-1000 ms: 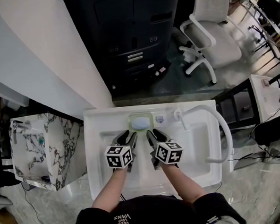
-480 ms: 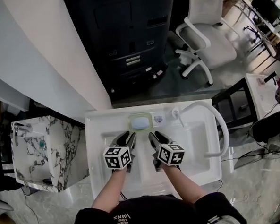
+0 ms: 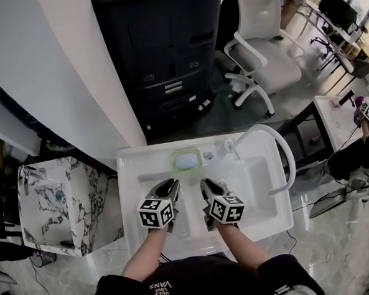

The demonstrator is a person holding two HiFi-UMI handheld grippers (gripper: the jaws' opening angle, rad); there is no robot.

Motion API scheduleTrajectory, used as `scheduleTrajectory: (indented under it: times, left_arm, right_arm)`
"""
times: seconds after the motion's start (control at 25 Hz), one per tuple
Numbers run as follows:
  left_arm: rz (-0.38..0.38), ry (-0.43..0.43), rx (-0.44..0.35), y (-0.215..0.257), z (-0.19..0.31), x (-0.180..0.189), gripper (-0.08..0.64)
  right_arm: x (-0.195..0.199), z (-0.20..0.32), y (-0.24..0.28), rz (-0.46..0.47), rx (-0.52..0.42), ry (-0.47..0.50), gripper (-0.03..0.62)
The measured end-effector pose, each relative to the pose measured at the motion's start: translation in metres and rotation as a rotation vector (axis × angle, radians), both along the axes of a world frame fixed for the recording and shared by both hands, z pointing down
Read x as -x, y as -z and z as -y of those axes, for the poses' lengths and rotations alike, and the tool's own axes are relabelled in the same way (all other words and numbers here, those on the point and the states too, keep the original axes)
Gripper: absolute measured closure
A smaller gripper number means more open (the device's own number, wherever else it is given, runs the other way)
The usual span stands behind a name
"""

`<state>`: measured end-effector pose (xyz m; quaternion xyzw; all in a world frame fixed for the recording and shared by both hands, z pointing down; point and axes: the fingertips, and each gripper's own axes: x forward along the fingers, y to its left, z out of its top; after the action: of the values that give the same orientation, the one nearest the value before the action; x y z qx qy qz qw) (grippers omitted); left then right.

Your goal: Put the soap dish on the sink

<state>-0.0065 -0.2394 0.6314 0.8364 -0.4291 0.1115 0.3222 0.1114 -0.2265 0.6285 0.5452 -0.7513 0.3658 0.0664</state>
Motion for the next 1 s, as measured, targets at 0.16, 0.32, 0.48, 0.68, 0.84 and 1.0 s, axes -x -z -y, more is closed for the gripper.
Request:
scheduleTrajectory:
  times: [0.16, 0.32, 0.48, 0.68, 0.84, 1.0]
  left_arm:
    - [0.003, -0.017, -0.017, 0.006, -0.014, 0.008, 0.454]
    - [-0.014, -0.026, -0.03, 0.012, -0.03, 0.016, 0.502]
    - [-0.024, -0.05, -0.039, 0.016, -0.048, 0.023, 0.508]
    - [-0.033, -0.071, -0.047, 0.022, -0.068, 0.036, 0.508]
    - [-0.028, -0.107, -0.057, 0.023, -0.087, 0.043, 0.508]
    - [-0.032, -0.145, -0.058, 0.024, -0.109, 0.05, 0.508]
  right_arm:
    - [0.005, -0.016, 0.008, 0.005, -0.021, -0.025, 0.559]
    - [0.013, -0.033, 0.011, 0.021, -0.032, -0.058, 0.585]
    - [0.022, -0.05, 0.015, 0.032, -0.05, -0.082, 0.589]
    - [0.036, -0.072, 0.02, 0.049, -0.067, -0.1, 0.589]
    - [0.044, -0.092, 0.023, 0.058, -0.077, -0.118, 0.589]
    - [0.05, -0.112, 0.024, 0.057, -0.079, -0.134, 0.589]
